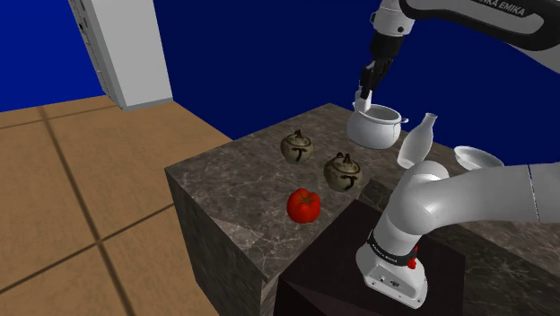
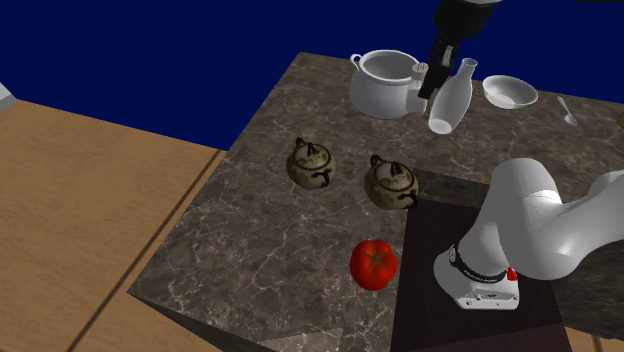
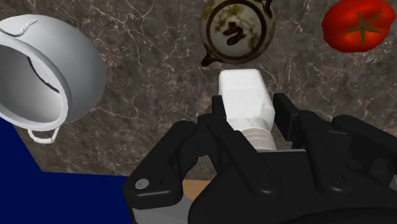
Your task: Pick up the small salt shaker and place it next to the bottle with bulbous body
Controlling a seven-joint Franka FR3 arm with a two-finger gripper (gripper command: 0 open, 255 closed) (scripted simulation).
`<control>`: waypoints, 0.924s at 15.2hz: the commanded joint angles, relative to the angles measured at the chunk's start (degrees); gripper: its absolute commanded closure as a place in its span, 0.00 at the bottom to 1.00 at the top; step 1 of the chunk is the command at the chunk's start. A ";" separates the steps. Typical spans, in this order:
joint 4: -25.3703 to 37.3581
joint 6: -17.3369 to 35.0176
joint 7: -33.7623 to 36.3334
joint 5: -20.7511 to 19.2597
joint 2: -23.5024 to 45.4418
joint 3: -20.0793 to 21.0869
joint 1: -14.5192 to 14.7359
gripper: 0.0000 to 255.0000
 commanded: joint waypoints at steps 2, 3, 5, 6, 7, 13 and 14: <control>1.09 -0.21 -4.12 -3.01 -0.11 -4.04 -0.71 1.00; 1.46 -0.15 -5.46 -3.99 -0.05 -5.41 -0.92 1.00; 2.39 0.03 -8.13 -5.93 0.25 -8.18 -1.21 1.00; 2.94 0.16 -9.48 -6.86 0.49 -9.57 -1.35 1.00; 3.55 0.31 -10.82 -7.77 0.78 -10.97 -1.45 1.00; 8.48 1.53 -18.85 -12.58 3.69 -19.59 -1.25 1.00; 9.52 1.78 -20.19 -13.25 4.34 -21.08 -1.07 1.00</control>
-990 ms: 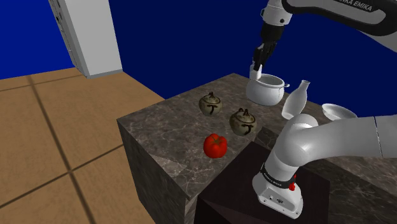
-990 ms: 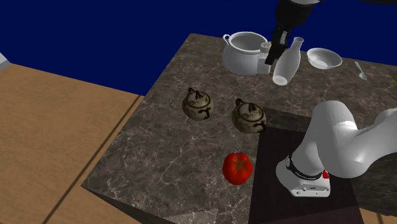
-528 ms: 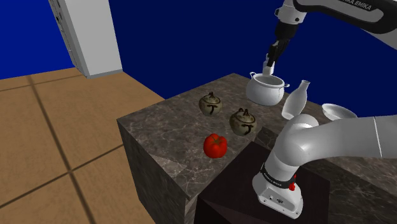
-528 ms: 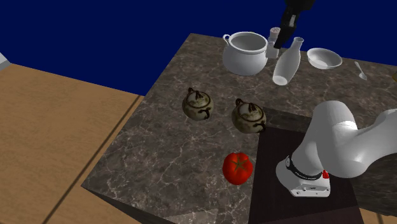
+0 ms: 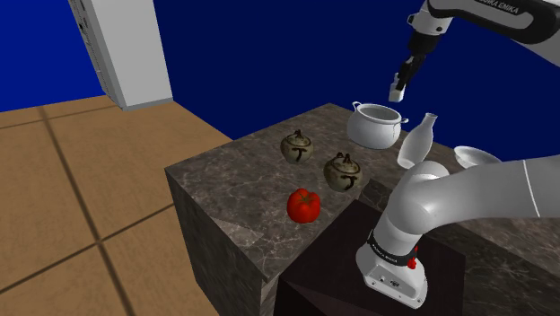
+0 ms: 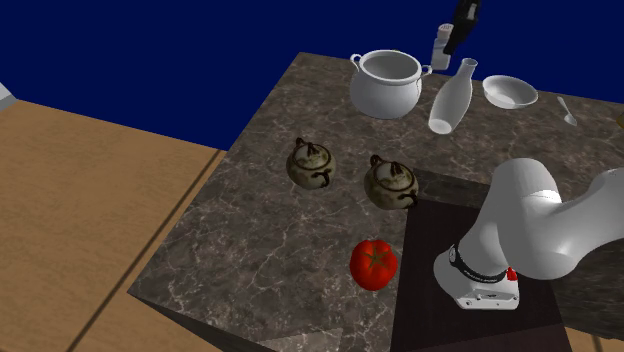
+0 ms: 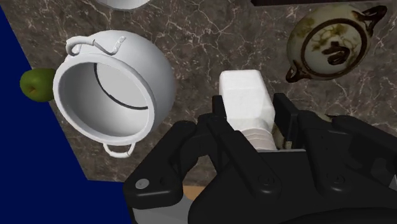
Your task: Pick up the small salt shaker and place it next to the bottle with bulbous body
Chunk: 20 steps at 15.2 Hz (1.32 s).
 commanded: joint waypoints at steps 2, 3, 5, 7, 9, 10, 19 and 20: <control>2.91 0.98 -3.94 -1.93 1.99 -4.49 0.69 1.00; 4.13 1.26 -5.30 -2.46 2.78 -6.06 1.04 1.00; 6.69 1.82 -7.94 -3.36 4.44 -9.26 1.93 1.00; 4.76 3.02 -7.60 -3.83 3.68 -9.55 1.64 1.00; 2.87 4.22 -7.28 -4.29 2.98 -9.87 1.32 1.00; 1.95 4.83 -7.13 -4.53 2.65 -10.05 1.16 1.00; -5.85 10.29 -5.88 -6.84 0.13 -12.05 -0.13 1.00; -6.66 10.90 -5.75 -7.12 -0.09 -12.32 -0.27 1.00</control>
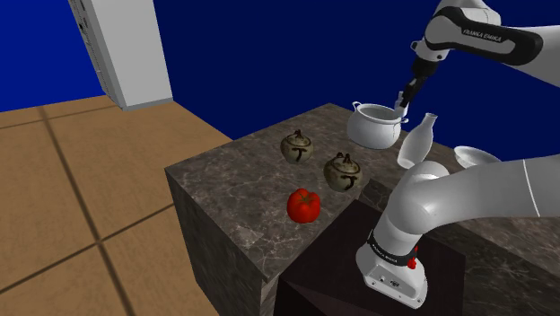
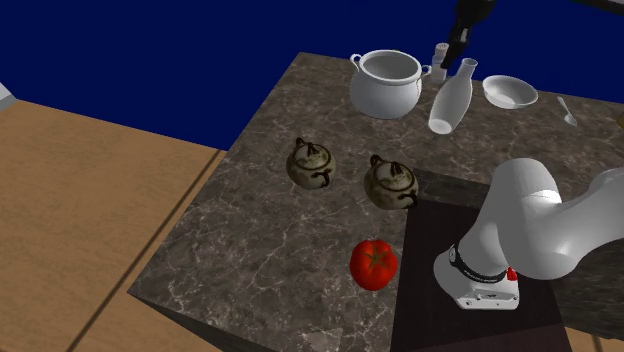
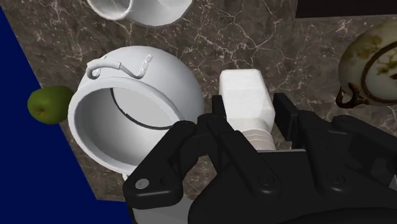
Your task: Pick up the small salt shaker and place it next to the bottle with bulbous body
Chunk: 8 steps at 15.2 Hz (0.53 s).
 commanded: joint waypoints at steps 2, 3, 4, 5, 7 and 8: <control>-2.70 2.00 0.52 -0.87 -0.74 -0.78 -0.44 1.00; -3.49 2.62 0.64 -1.16 -0.93 -1.07 -0.57 1.00; -4.26 3.24 0.76 -1.46 -1.11 -1.38 -0.69 1.00; -5.02 3.86 0.88 -1.76 -1.27 -1.69 -0.81 1.00; -6.51 5.12 1.12 -2.38 -1.57 -2.35 -1.05 1.00; -7.25 5.75 1.24 -2.70 -1.70 -2.69 -1.16 1.00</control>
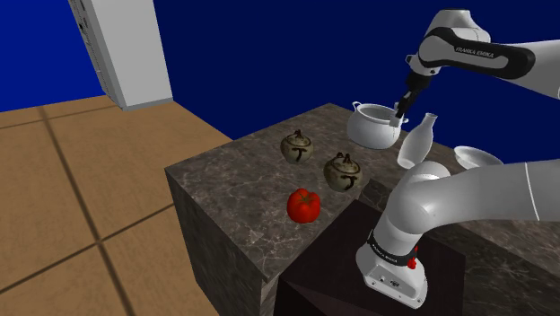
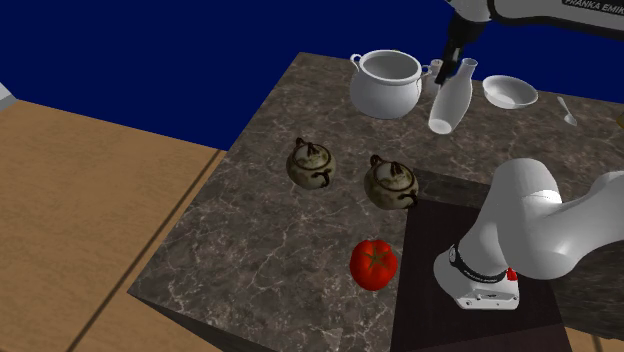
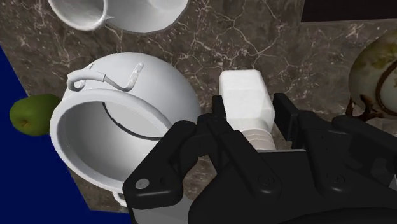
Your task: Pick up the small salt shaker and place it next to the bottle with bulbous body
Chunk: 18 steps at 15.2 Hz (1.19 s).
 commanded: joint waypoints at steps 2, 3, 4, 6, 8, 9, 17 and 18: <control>-2.04 1.93 0.31 -0.95 -0.25 -1.13 -0.25 1.00; -2.74 2.57 0.42 -1.29 -0.34 -1.50 -0.35 1.00; -3.43 3.22 0.54 -1.62 -0.42 -1.88 -0.45 1.00; -4.78 4.53 0.77 -2.32 -0.53 -2.67 -0.64 1.00; -6.09 5.85 1.00 -3.03 -0.59 -3.50 -0.82 1.00; -6.73 6.52 1.11 -3.40 -0.60 -3.93 -0.90 1.00; -11.44 12.07 2.06 -6.53 -0.13 -7.77 -1.31 1.00; -11.98 12.79 2.18 -6.95 0.00 -8.30 -1.33 1.00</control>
